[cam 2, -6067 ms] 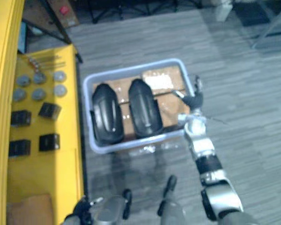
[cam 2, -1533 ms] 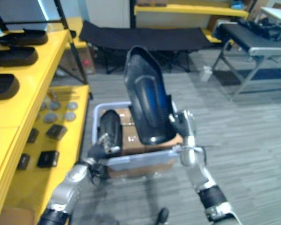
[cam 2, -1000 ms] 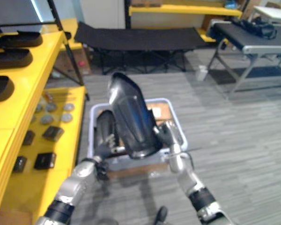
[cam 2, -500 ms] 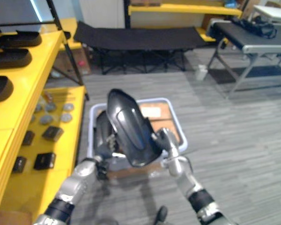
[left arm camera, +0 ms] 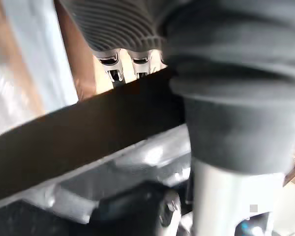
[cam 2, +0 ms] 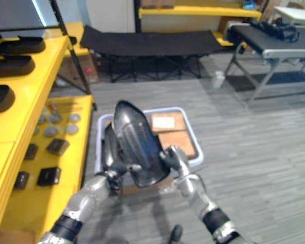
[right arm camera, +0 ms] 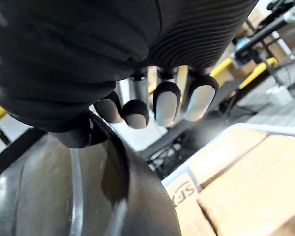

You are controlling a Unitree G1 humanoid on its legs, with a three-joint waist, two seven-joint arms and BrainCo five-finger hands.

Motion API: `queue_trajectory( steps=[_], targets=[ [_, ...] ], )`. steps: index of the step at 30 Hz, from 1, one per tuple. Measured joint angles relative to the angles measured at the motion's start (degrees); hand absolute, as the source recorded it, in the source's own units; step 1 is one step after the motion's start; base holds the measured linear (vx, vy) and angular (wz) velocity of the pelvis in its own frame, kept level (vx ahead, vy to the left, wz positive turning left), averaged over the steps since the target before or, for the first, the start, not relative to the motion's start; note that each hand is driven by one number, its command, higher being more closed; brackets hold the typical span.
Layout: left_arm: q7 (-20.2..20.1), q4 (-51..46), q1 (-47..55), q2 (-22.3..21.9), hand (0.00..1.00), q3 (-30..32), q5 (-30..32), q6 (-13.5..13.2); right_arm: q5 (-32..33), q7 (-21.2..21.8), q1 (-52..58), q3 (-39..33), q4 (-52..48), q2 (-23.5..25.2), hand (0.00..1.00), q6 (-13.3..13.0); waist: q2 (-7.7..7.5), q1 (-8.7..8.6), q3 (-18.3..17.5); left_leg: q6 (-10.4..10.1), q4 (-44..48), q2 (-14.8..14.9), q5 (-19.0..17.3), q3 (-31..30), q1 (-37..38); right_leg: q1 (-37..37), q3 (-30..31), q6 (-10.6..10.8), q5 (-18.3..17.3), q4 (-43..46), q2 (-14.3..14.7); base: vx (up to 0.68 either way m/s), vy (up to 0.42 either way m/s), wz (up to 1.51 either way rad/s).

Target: Walk over and take plastic housings, then place them on the shelf

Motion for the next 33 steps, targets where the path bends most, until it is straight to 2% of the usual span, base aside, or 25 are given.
queue_trajectory(
  steps=[5,10,11,16,18,22,27,29,33],
  targets=[
    [-1.9,0.8,0.0,1.5,0.0,-1.3,-4.5,3.2,-0.5,0.0,0.0,0.1,0.1,-0.9,1.0,-1.3,0.42,-0.89,-0.6,0.0,-0.8,0.0,0.0,0.1,1.0,0.6,0.0,0.1,-0.2,0.0,0.0,0.0,0.001,-0.01],
    [-1.9,1.9,0.0,2.2,0.0,-1.6,-4.7,3.2,-0.5,0.4,0.0,0.2,0.1,-1.0,1.0,-1.8,0.3,-1.33,-0.7,-0.1,-1.3,0.1,0.1,0.2,1.3,0.6,0.0,0.2,-0.5,0.0,0.0,0.0,0.0,0.0],
    [-1.7,1.9,0.0,2.2,1.0,-1.6,-4.7,3.2,-0.5,0.7,0.0,0.2,0.1,-1.1,1.0,-1.8,0.31,-1.34,-0.7,-0.1,-1.4,0.1,0.1,0.2,1.4,0.7,0.0,0.2,-0.5,0.0,0.0,0.0,0.0,0.0],
    [1.7,1.9,0.0,2.0,1.0,-1.7,-4.6,2.8,-0.5,0.5,0.0,0.2,0.1,-1.0,1.0,-1.8,0.31,-1.29,-0.7,-0.1,-1.6,0.1,0.1,0.2,1.8,0.8,-0.1,0.2,-0.5,0.0,0.0,0.0,0.0,0.0],
    [4.1,2.0,0.1,1.4,1.0,-1.6,-3.8,1.5,-0.4,-0.3,0.0,0.2,0.1,-0.8,1.0,-1.8,0.31,-1.22,-0.7,-0.1,-1.6,0.1,0.1,0.2,1.8,0.8,-0.2,0.2,-0.5,0.0,0.0,0.0,0.0,0.0],
    [10.1,3.7,0.5,-2.1,1.0,-0.8,0.6,-3.6,-0.4,-1.9,-0.3,0.1,-0.7,0.1,1.0,-1.8,0.3,-1.13,-0.7,-0.1,-1.6,0.1,0.1,0.1,1.8,0.9,-0.2,0.3,-0.5,0.0,0.0,0.0,0.0,0.0],
    [15.0,4.9,0.8,-4.5,1.0,-0.2,2.5,-8.9,-0.4,-4.6,-0.3,0.0,-0.9,2.2,1.0,-1.9,0.3,-1.04,-0.7,-0.1,-1.6,0.2,0.1,0.1,1.9,0.9,-0.2,0.3,-0.5,0.0,0.1,0.0,0.0,0.0],
    [17.5,4.9,0.8,-5.6,1.0,0.5,2.8,-12.4,-0.4,-6.3,-0.3,0.1,-1.9,3.2,1.0,-2.6,0.29,-1.01,-0.7,-0.1,-1.6,0.3,0.1,0.2,1.9,1.0,-0.1,0.4,-0.4,0.0,0.2,0.0,0.0,0.0],
    [19.7,4.9,0.8,-7.0,1.0,2.1,2.2,-17.2,-0.3,-8.9,-0.3,0.0,-2.6,5.4,1.0,-5.0,0.24,-0.92,-0.7,-0.1,-2.1,0.6,0.1,0.8,2.8,1.4,0.4,0.5,-0.3,0.0,0.6,0.01,-0.01,-0.07]
  ],
)
